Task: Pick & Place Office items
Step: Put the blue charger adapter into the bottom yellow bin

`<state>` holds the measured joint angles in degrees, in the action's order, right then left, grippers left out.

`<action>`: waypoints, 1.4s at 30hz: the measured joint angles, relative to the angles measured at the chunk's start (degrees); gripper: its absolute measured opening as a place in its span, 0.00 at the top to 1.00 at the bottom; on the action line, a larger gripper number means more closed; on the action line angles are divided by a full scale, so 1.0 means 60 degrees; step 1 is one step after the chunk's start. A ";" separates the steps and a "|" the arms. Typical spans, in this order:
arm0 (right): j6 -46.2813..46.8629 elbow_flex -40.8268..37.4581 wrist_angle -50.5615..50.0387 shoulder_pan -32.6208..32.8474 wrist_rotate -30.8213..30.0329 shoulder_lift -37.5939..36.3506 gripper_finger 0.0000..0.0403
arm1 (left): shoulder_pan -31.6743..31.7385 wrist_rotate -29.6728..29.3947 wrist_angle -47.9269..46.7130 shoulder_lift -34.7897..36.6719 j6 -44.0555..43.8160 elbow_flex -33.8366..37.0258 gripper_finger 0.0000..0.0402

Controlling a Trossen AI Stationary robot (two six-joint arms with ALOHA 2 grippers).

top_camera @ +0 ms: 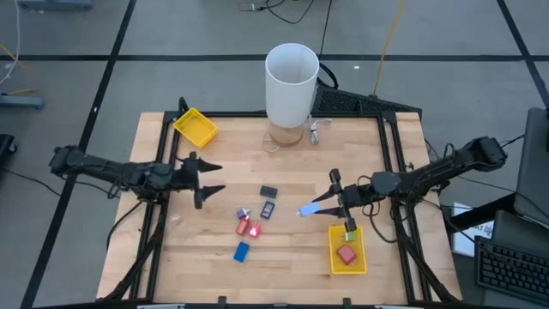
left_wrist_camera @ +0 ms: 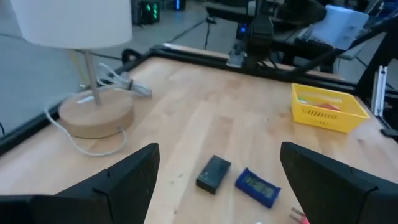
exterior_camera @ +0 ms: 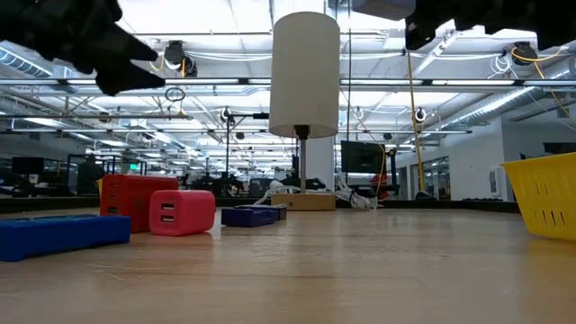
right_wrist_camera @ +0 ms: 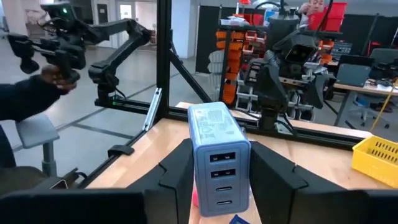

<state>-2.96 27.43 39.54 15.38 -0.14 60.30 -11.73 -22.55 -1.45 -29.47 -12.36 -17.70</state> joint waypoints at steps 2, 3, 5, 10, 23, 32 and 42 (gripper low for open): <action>0.0294 -0.0148 0.0168 0.0015 0.0032 -0.0095 0.71 | 0.0000 -0.0011 0.0014 0.0495 0.0307 0.0240 0.16; 0.0457 -0.0244 0.0236 0.0036 0.0040 -0.0157 0.71 | -0.0001 -0.0011 -0.0021 0.0736 0.0477 0.0326 0.16; 0.0825 -0.0488 0.0385 0.0161 0.0040 -0.0297 0.71 | 0.0000 -0.0010 -0.0055 0.1154 0.0832 0.0396 0.16; 0.1685 -0.1188 0.0438 0.0647 0.0047 -0.0959 0.71 | 0.0000 -0.0022 -0.0131 0.1781 0.1995 0.0398 0.16; 0.3057 -0.2097 0.0716 0.2551 -0.0204 -0.2223 0.71 | 0.0012 -0.0077 -0.0279 0.1567 0.3292 0.0398 0.16; 0.4699 -0.2101 -0.0630 0.3425 -0.0211 -0.2267 0.71 | 0.0011 -0.0080 -0.0293 0.1405 0.3972 0.0398 0.16; 0.5412 -0.2101 -0.2192 0.3798 -0.0219 -0.2132 0.71 | 0.0011 -0.0079 -0.0291 0.1405 0.3942 0.0398 0.16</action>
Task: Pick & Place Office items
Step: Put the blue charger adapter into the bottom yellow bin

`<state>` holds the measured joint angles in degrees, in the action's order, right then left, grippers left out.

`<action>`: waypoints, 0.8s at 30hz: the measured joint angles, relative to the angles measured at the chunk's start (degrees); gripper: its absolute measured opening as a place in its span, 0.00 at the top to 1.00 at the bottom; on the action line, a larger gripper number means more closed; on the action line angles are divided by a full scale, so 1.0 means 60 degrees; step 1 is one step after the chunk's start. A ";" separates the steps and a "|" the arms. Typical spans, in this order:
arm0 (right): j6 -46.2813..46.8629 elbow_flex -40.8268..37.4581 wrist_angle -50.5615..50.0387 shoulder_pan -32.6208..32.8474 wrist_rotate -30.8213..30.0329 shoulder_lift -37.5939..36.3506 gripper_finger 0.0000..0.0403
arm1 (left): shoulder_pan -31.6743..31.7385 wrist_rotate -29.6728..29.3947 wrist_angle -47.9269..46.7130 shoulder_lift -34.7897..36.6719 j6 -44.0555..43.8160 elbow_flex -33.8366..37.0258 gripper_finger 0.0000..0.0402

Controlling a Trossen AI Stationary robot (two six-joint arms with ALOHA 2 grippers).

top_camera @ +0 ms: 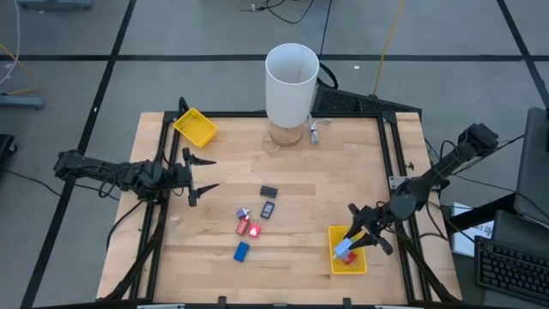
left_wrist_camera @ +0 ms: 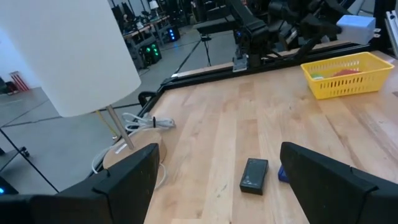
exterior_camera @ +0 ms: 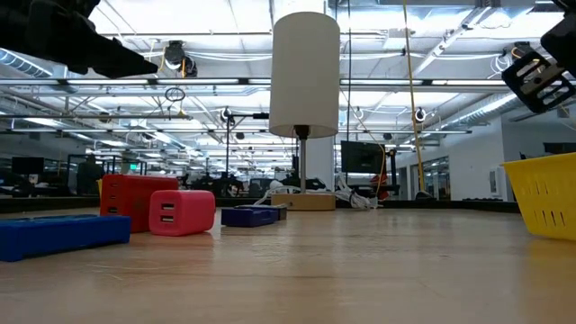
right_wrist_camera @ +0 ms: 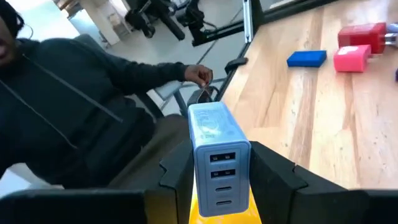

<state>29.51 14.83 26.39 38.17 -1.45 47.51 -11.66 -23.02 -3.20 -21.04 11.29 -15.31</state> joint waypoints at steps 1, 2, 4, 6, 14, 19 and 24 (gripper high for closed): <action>-0.0002 0.0000 -0.0122 0.0043 0.0036 0.0008 0.71 | 0.0000 0.0001 0.0000 0.0000 0.0018 0.0000 0.16; -0.0004 0.0000 -0.0338 0.0081 0.0090 0.0007 0.71 | -0.0006 -0.0001 0.0000 0.0000 0.0043 0.0000 0.16; 0.0050 0.0000 -0.0943 0.0101 0.0249 0.0007 0.71 | -0.0004 -0.0001 0.0000 0.0000 0.0039 0.0000 0.16; 0.0391 0.0000 -0.1491 0.0100 0.0205 0.0004 0.71 | -0.0004 0.0002 0.0000 0.0000 0.0001 0.0000 0.16; 0.1221 0.0000 -0.2697 0.0098 -0.0736 0.0004 0.71 | -0.0004 0.0002 0.0000 0.0000 0.0000 0.0000 0.16; 0.1369 0.0000 -0.2744 0.0096 -0.0728 0.0004 0.71 | -0.0004 -0.0001 0.0000 0.0000 0.0033 0.0000 0.16; 0.1490 0.0000 -0.2891 0.0096 -0.0729 0.0004 0.69 | -0.0004 -0.0001 0.0000 0.0000 0.0065 0.0000 0.16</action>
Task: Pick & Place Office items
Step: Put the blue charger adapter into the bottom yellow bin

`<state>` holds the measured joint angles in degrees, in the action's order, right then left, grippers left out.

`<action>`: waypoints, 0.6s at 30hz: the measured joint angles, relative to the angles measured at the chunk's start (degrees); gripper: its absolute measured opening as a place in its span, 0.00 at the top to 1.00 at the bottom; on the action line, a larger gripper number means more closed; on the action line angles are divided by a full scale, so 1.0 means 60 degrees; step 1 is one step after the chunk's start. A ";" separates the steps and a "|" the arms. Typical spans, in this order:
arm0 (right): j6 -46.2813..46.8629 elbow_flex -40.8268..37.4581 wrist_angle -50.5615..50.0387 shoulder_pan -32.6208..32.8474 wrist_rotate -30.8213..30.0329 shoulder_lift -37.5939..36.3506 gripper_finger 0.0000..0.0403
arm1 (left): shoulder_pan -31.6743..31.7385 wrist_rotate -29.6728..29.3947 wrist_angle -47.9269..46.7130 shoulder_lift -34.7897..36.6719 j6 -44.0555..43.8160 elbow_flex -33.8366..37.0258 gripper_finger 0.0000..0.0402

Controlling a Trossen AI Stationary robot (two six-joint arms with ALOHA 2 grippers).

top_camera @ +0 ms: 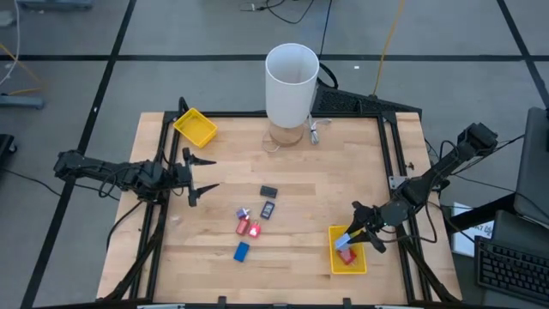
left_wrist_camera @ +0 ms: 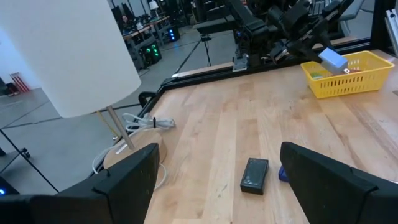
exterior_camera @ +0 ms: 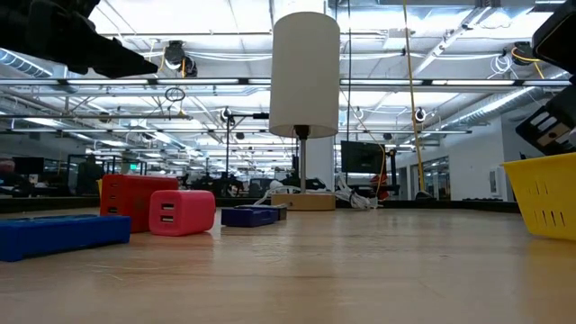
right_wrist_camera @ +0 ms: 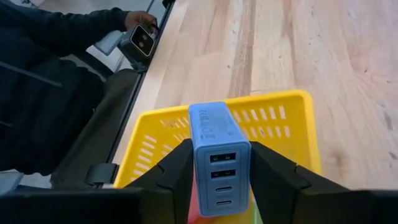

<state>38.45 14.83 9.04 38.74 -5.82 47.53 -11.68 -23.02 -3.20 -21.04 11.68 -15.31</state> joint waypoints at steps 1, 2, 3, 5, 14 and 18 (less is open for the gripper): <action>-0.0002 0.0000 -0.0009 0.0000 -0.0005 0.0000 0.68 | 0.0004 0.0000 0.0000 0.0000 -0.0023 0.0000 0.16; -0.0002 0.0000 -0.0011 0.0000 -0.0009 0.0000 0.68 | 0.0004 0.0003 0.0000 0.0000 -0.0032 0.0000 0.16; -0.0002 0.0000 -0.0004 0.0000 -0.0011 0.0000 0.68 | 0.0004 0.0000 0.0000 0.0000 -0.0035 0.0000 0.16; -0.0002 0.0000 0.0002 0.0000 -0.0013 0.0000 0.68 | 0.0004 0.0002 0.0001 0.0000 -0.0035 0.0000 0.16; -0.0004 0.0000 0.0018 0.0000 -0.0022 0.0000 0.63 | 0.0004 0.0000 0.0000 0.0000 -0.0040 0.0000 0.16; 0.0239 0.0000 0.0028 0.0000 -0.0023 0.0000 0.61 | 0.0004 0.0000 0.0001 0.0000 -0.0032 0.0000 0.16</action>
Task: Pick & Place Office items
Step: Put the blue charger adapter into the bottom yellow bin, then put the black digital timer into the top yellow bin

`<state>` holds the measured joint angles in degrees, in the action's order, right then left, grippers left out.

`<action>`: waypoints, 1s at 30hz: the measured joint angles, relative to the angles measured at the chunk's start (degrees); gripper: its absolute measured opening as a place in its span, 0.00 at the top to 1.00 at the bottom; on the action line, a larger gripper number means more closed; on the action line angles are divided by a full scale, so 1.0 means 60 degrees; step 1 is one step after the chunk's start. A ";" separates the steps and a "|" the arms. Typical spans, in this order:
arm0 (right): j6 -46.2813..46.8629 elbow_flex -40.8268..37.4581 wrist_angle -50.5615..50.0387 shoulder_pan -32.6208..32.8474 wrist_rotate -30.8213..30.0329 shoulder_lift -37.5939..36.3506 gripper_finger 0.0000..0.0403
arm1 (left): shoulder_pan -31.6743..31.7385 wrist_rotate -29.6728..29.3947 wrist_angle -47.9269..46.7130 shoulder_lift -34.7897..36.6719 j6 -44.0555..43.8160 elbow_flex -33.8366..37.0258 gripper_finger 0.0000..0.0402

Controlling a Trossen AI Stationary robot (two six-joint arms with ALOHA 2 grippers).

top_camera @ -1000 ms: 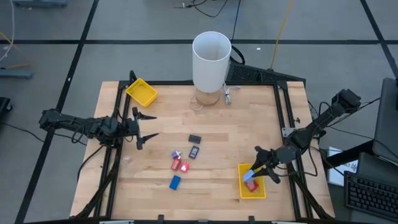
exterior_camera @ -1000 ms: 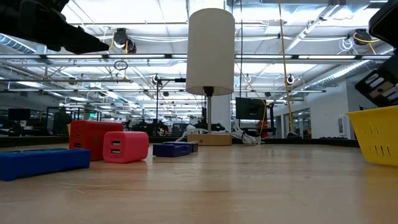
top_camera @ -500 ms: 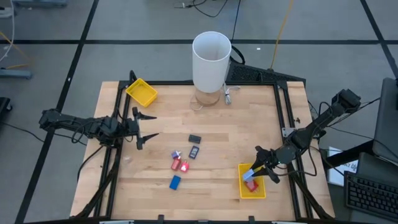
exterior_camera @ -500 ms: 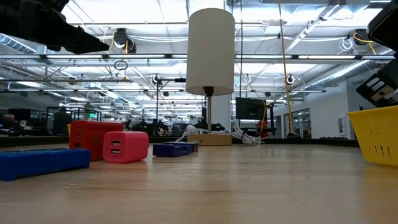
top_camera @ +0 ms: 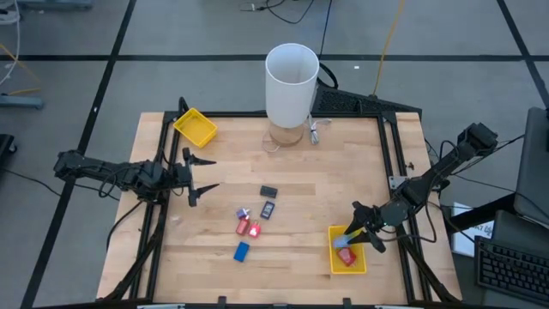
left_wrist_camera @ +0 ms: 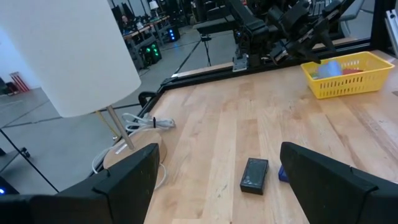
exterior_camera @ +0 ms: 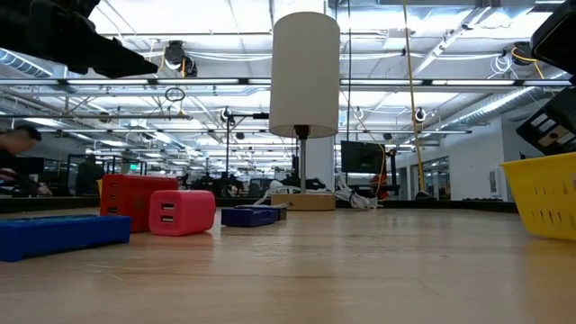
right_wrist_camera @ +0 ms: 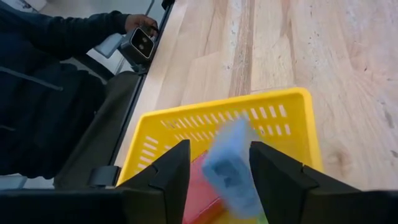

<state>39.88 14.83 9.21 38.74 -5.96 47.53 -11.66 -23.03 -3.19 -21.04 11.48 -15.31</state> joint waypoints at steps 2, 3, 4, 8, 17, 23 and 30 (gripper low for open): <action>0.0029 0.0000 0.0000 0.0000 -0.0001 0.0000 0.59 | 0.0000 0.0004 -0.0001 0.0000 -0.0029 0.0000 0.16; 0.0029 0.0000 0.0000 0.0000 -0.0003 0.0000 0.59 | 0.0000 0.0003 -0.0001 0.0000 -0.0032 0.0000 0.16; 0.0025 0.0000 0.0000 0.0000 -0.0003 0.0000 0.58 | 0.0000 0.0000 -0.0001 0.0000 -0.0025 0.0000 0.16; -0.0001 0.0000 -0.0003 0.0000 -0.0003 0.0000 0.56 | 0.0000 0.0004 -0.0001 0.0000 -0.0006 0.0000 0.16; -0.0056 0.0000 0.1192 0.0000 -0.0001 0.0000 0.58 | -0.0004 0.0003 0.0002 0.0000 -0.0025 0.0000 0.16; -0.1389 0.0000 0.2921 0.0000 -0.0003 -0.0004 0.57 | -0.0004 0.0004 -0.0001 0.0000 -0.0018 0.0000 0.16; -0.4444 0.0000 0.4246 0.0000 -0.0019 -0.0004 0.57 | -0.0004 0.0001 0.0000 0.0000 -0.0002 0.0000 0.16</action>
<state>13.22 14.83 34.69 38.74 -6.07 47.51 -11.68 -23.02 -3.19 -21.04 11.47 -15.31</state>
